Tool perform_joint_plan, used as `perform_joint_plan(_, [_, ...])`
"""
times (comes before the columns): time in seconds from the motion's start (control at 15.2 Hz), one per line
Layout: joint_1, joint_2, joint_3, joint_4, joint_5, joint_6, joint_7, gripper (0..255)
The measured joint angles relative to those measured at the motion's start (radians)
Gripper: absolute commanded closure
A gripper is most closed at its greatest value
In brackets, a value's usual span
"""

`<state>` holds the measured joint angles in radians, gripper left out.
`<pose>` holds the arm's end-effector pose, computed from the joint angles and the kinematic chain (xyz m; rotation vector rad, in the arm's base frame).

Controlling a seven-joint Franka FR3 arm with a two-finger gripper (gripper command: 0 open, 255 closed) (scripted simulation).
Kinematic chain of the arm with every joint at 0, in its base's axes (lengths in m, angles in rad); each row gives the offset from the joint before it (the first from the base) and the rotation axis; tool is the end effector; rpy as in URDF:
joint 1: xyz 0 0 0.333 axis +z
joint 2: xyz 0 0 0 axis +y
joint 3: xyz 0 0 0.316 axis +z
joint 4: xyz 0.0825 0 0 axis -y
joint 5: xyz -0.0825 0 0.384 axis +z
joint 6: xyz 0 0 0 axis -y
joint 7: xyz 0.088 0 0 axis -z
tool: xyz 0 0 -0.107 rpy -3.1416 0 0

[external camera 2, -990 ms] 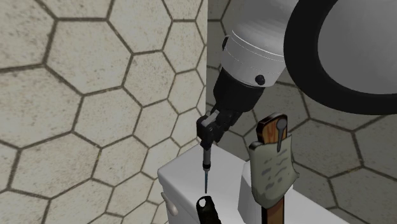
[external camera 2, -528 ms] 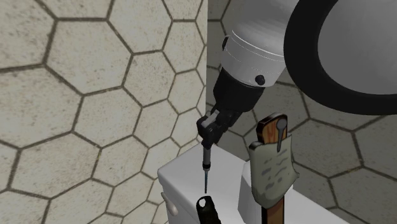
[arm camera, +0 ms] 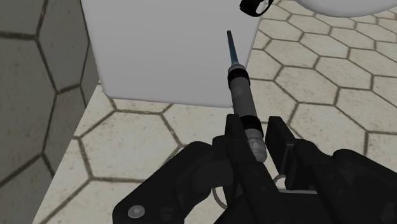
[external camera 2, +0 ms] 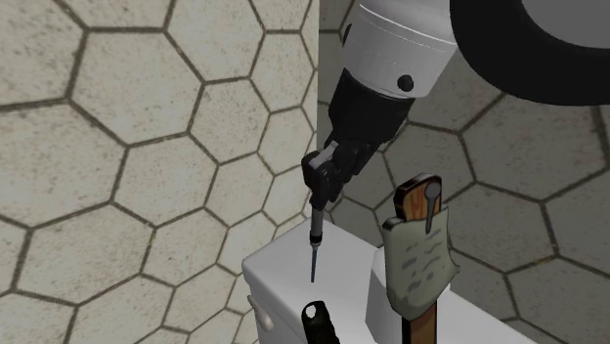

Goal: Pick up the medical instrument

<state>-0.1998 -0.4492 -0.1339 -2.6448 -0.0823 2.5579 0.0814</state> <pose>0.3947 -0.1354 0.4253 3.0025 -0.5340 0.5511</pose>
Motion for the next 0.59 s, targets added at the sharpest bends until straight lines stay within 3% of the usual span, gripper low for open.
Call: perform_joint_plan(0.59, [0.001, -0.059, 0.01, 0.074, 0.003, -0.134, 0.003, 255])
